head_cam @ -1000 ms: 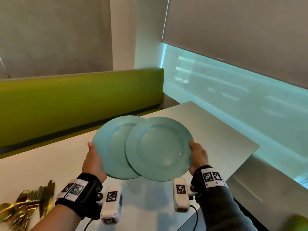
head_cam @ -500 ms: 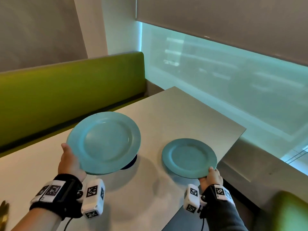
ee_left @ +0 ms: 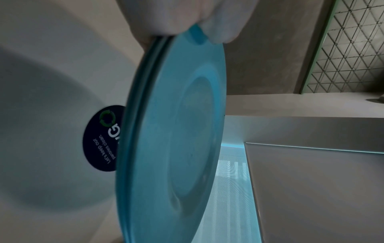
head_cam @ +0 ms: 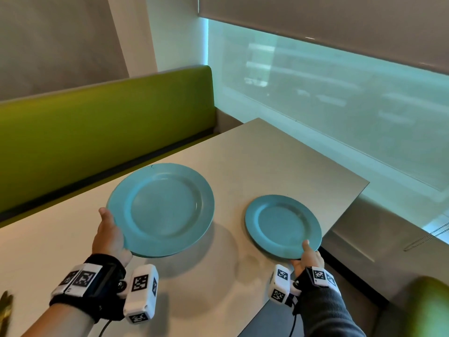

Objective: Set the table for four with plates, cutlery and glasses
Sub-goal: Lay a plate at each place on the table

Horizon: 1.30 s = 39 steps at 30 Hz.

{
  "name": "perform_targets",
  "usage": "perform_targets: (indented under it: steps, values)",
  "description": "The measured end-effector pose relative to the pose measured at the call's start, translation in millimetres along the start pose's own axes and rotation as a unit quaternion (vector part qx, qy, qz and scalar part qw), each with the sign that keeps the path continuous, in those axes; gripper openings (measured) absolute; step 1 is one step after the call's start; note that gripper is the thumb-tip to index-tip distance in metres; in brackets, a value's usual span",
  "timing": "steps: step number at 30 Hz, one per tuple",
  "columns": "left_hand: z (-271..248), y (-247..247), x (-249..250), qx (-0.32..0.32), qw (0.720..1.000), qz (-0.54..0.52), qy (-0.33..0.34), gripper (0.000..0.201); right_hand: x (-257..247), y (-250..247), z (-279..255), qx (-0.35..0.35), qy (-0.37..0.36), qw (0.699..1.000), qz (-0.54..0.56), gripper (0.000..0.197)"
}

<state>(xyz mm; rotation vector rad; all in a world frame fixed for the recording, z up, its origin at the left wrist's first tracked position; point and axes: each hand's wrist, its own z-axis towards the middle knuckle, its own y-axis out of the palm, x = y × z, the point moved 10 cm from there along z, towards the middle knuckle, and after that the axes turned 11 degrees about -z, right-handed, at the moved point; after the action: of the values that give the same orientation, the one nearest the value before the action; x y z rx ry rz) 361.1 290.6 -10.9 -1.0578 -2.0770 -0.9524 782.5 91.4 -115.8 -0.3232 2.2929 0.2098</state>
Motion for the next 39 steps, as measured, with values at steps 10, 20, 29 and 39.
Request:
perform_targets:
  steps: [10, 20, 29, 39]
  values:
    - [-4, 4, -8, 0.016, 1.0, 0.014, -0.003, 0.059, 24, 8, 6, -0.043, 0.012, 0.998, -0.048, 0.044]
    - [-15, 13, -16, -0.006, 1.0, -0.025, -0.007, 0.055, 49, 3, -11, -0.084, -0.02, 0.991, -0.106, 0.029]
    - [-21, 5, -20, -0.028, 0.999, -0.033, -0.007, 0.053, 56, -1, -18, -0.106, -0.021, 0.967, -0.23, 0.029]
    - [-35, -29, -32, -0.091, 0.994, -0.024, -0.058, 0.06, 19, 68, -148, -0.23, -0.175, 0.921, -0.26, 0.015]
